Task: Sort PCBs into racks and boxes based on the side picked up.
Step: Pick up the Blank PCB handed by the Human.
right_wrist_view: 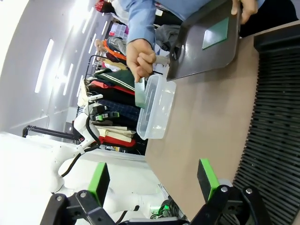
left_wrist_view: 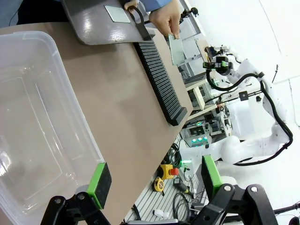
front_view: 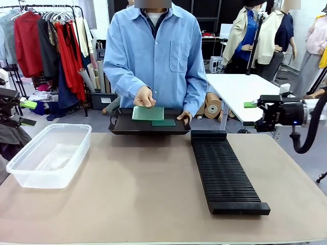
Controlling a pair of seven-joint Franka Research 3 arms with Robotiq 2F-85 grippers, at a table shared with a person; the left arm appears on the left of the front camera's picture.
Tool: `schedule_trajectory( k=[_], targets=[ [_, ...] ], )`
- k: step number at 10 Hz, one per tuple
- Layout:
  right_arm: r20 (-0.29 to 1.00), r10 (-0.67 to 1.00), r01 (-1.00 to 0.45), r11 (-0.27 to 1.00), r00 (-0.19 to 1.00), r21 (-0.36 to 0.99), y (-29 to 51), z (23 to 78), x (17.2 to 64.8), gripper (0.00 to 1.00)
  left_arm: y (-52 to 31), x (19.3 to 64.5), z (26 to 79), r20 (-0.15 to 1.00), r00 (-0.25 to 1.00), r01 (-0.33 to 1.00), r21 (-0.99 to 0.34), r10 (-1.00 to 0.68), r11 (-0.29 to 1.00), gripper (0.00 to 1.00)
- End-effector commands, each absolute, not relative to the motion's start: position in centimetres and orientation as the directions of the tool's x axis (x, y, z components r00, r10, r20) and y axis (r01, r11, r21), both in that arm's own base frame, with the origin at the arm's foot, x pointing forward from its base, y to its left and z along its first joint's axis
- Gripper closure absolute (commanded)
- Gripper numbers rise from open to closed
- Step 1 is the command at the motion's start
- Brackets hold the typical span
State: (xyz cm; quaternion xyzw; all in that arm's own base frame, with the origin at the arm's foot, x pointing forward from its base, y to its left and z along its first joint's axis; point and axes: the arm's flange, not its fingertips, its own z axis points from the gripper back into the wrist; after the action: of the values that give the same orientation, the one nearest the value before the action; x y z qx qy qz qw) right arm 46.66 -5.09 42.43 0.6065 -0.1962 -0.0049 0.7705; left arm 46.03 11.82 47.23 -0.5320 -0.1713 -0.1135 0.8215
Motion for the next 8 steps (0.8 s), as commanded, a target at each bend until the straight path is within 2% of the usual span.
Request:
schedule_trajectory(
  k=[1,2,8],
  targets=[
    [0.303,-0.238,-0.245,0.242,0.923,0.939,-3.7,42.0,48.9,0.00,11.8,45.9,47.3,0.403,0.915,0.370,-0.832,-0.006,0.414,0.00],
    [0.301,-0.205,-0.262,0.194,0.931,0.945,-3.2,41.7,49.8,0.00,11.8,45.9,47.3,0.403,0.915,0.370,-0.832,-0.006,0.414,0.00],
    [0.303,-0.070,-0.291,0.148,0.950,0.945,1.4,39.8,55.4,0.00,11.8,45.9,47.3,0.403,0.915,0.370,-0.832,-0.006,0.414,0.00]
  ],
)
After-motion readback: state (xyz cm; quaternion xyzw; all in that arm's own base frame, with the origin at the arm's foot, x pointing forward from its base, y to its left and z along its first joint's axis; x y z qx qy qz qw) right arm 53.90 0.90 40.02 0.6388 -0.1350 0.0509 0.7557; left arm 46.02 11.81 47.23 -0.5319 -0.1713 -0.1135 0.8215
